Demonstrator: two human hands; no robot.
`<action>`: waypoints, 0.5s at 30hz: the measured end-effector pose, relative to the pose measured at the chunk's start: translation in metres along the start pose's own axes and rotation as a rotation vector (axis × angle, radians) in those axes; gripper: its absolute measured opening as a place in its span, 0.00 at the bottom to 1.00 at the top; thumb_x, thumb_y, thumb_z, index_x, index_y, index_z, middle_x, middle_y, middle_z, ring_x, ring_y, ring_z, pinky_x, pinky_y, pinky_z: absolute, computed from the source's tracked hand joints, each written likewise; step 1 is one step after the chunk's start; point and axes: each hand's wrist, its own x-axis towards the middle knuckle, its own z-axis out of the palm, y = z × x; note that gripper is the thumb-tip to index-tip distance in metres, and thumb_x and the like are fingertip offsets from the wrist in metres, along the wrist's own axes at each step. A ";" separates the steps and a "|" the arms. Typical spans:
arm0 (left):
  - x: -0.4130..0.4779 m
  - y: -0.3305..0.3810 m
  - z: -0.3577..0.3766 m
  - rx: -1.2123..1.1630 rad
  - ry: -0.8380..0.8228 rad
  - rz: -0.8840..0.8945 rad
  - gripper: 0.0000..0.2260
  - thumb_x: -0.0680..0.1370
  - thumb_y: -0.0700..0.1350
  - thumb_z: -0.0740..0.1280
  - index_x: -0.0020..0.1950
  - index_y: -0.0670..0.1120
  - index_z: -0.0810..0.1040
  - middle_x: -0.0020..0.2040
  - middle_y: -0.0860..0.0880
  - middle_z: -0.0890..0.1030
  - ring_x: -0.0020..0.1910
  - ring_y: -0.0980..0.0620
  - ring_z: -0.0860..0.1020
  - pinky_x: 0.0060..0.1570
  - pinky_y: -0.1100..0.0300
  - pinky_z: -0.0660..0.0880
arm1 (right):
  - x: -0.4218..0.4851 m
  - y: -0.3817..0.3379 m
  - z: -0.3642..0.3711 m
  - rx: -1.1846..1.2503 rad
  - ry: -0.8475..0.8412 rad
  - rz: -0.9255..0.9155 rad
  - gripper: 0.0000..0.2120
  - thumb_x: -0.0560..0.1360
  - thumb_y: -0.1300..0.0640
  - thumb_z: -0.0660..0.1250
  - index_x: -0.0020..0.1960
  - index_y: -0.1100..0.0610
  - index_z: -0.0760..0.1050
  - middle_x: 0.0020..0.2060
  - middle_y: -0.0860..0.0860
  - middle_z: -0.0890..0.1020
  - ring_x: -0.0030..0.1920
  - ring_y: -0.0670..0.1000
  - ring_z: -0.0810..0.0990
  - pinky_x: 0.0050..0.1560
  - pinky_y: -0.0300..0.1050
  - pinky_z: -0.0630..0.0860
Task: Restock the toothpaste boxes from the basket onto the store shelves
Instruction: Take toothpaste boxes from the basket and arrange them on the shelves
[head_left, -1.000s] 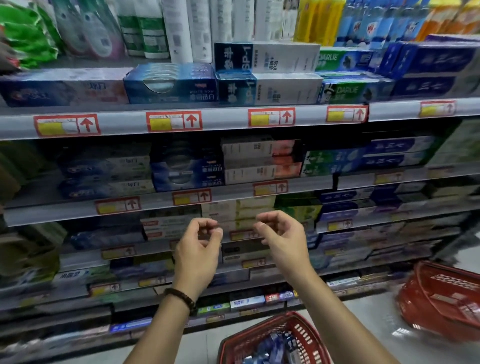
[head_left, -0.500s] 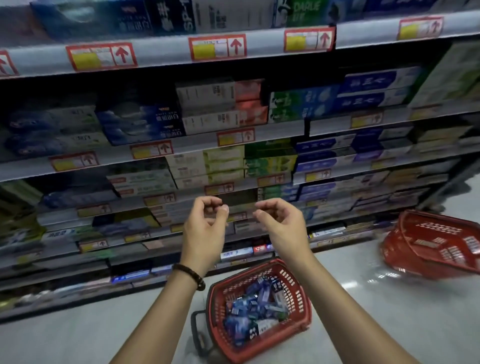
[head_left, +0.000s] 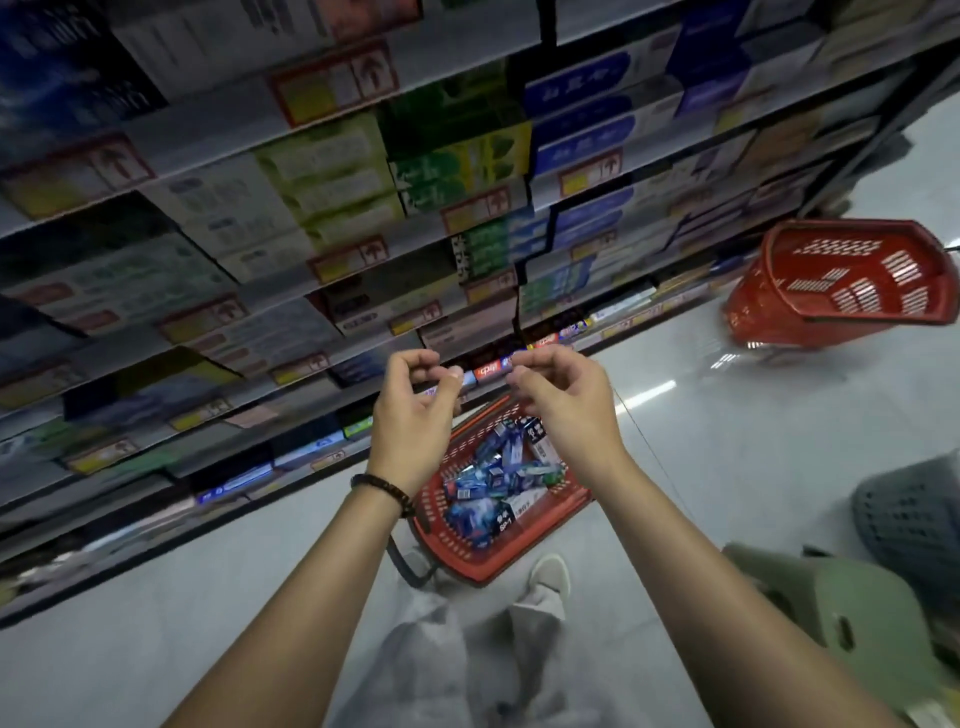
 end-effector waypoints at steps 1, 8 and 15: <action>0.003 -0.007 0.002 0.006 -0.007 -0.009 0.10 0.82 0.53 0.71 0.60 0.54 0.74 0.52 0.54 0.82 0.44 0.51 0.85 0.49 0.39 0.83 | 0.001 0.009 -0.001 0.000 0.016 0.014 0.04 0.76 0.53 0.74 0.50 0.49 0.85 0.45 0.56 0.87 0.48 0.60 0.86 0.53 0.59 0.83; 0.032 -0.077 0.033 0.046 -0.070 -0.054 0.09 0.81 0.50 0.71 0.59 0.53 0.74 0.51 0.52 0.82 0.44 0.48 0.85 0.49 0.40 0.83 | 0.026 0.081 -0.013 -0.012 0.089 0.095 0.04 0.80 0.54 0.72 0.52 0.49 0.85 0.46 0.55 0.87 0.49 0.57 0.86 0.51 0.54 0.83; 0.057 -0.182 0.080 0.156 -0.170 -0.017 0.11 0.81 0.51 0.72 0.60 0.54 0.74 0.53 0.54 0.82 0.42 0.51 0.83 0.47 0.49 0.82 | 0.044 0.173 -0.026 -0.009 0.149 0.145 0.03 0.81 0.59 0.71 0.52 0.54 0.84 0.46 0.55 0.88 0.48 0.56 0.87 0.43 0.45 0.85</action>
